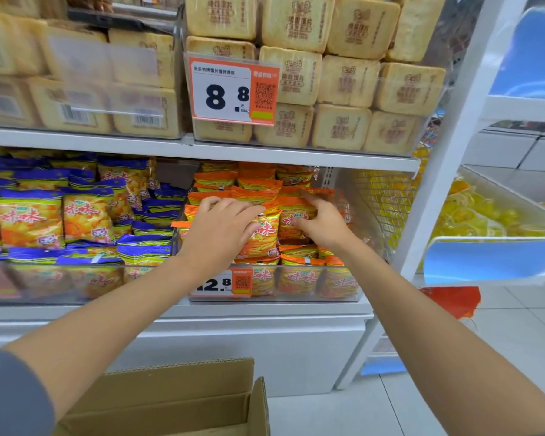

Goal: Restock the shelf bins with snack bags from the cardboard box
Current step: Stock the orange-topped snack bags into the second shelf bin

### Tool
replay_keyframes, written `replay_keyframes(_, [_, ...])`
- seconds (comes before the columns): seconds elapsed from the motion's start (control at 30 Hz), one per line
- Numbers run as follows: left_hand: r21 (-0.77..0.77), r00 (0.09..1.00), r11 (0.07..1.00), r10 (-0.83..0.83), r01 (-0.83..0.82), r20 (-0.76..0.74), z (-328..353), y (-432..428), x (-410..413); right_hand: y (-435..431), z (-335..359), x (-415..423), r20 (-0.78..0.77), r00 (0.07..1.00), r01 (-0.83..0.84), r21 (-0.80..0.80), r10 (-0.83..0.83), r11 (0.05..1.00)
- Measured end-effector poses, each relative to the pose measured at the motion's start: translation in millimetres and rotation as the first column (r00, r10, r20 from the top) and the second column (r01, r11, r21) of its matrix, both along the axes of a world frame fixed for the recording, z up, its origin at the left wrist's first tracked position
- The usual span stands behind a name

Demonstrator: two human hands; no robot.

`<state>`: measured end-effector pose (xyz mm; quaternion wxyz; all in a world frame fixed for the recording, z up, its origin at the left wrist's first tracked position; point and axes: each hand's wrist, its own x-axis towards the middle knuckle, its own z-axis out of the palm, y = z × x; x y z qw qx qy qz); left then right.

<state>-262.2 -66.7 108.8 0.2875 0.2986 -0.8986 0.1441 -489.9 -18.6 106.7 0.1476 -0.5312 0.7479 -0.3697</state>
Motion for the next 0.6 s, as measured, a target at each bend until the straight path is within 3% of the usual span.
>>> replay_keyframes(0.17, [0.050,1.000,0.999,-0.011,0.010,0.010,3,2,1,1,-6,5,0.051,0.999,-0.012,0.047,0.009,0.999])
replay_keyframes(0.3, [0.148,0.999,0.988,-0.051,0.049,0.008,8,2,4,21,6,12,0.107,0.994,0.013,-0.013,-0.011,1.000])
replay_keyframes(0.47, [0.124,0.997,0.991,-0.042,0.051,-0.070,17,13,23,56,21,35,-0.118,0.980,0.146,-0.142,-0.163,0.979])
replay_keyframes(0.6, [0.125,0.977,0.992,0.034,-0.007,-0.211,8,25,57,67,23,69,-0.096,0.993,0.043,-0.245,-0.068,0.969])
